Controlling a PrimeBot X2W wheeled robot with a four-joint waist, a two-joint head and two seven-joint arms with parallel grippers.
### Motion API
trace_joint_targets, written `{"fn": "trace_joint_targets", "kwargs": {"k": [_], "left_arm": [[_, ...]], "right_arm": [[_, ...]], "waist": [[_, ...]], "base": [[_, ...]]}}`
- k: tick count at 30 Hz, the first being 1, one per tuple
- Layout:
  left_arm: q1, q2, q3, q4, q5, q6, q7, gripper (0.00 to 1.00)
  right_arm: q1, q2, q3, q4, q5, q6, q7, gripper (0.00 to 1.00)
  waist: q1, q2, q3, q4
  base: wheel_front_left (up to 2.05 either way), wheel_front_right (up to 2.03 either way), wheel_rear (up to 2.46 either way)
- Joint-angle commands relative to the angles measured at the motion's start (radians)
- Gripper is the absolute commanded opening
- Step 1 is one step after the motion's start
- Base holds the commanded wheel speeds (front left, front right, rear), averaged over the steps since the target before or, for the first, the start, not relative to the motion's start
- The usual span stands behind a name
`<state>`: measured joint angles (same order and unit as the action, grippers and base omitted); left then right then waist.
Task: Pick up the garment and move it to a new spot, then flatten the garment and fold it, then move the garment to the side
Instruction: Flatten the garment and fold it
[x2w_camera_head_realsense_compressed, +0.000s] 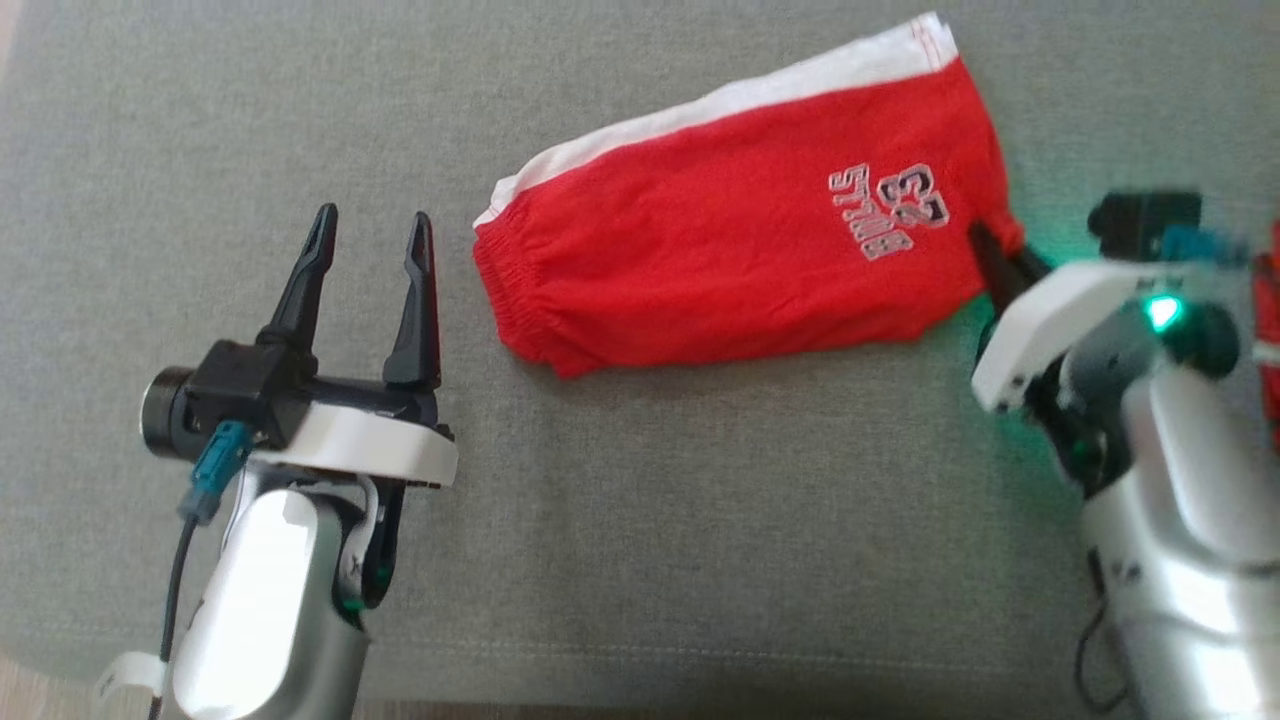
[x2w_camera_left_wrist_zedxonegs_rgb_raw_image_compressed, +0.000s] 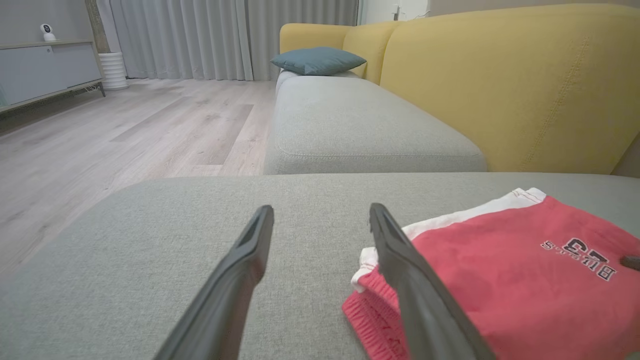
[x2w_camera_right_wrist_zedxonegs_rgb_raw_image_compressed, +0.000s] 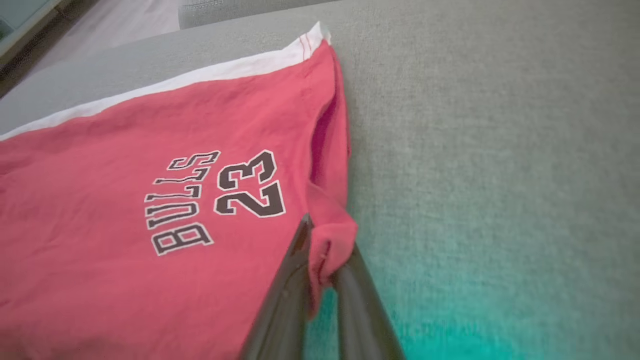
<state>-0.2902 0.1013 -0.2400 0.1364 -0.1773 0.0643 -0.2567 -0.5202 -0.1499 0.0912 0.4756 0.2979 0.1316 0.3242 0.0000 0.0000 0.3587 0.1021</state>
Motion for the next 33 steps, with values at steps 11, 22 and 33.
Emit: {"fn": "trace_joint_targets", "kwargs": {"k": [11,22,33], "left_arm": [[0.028,0.017,0.051,-0.008,0.014,-0.009,-0.005,1.00],[0.052,0.016,0.036,0.017,0.009,-0.016,-0.005,1.00],[0.070,0.013,0.018,0.033,0.000,-0.016,-0.005,1.00]], "right_arm": [[0.300,0.069,-0.062,-0.205,0.018,-0.001,-0.078,0.00],[0.383,0.083,-0.148,-0.242,0.001,-0.001,-0.045,0.00],[0.191,0.068,0.180,-0.349,-0.017,-0.001,0.022,0.00]], "waist": [[0.0000,0.0000,-0.079,-0.048],[0.0000,0.0000,-0.132,-0.044],[0.0000,0.0000,-0.187,-0.017]], "base": [[0.00,0.00,0.00],[0.00,0.00,0.00],[0.00,0.00,0.00]]}}
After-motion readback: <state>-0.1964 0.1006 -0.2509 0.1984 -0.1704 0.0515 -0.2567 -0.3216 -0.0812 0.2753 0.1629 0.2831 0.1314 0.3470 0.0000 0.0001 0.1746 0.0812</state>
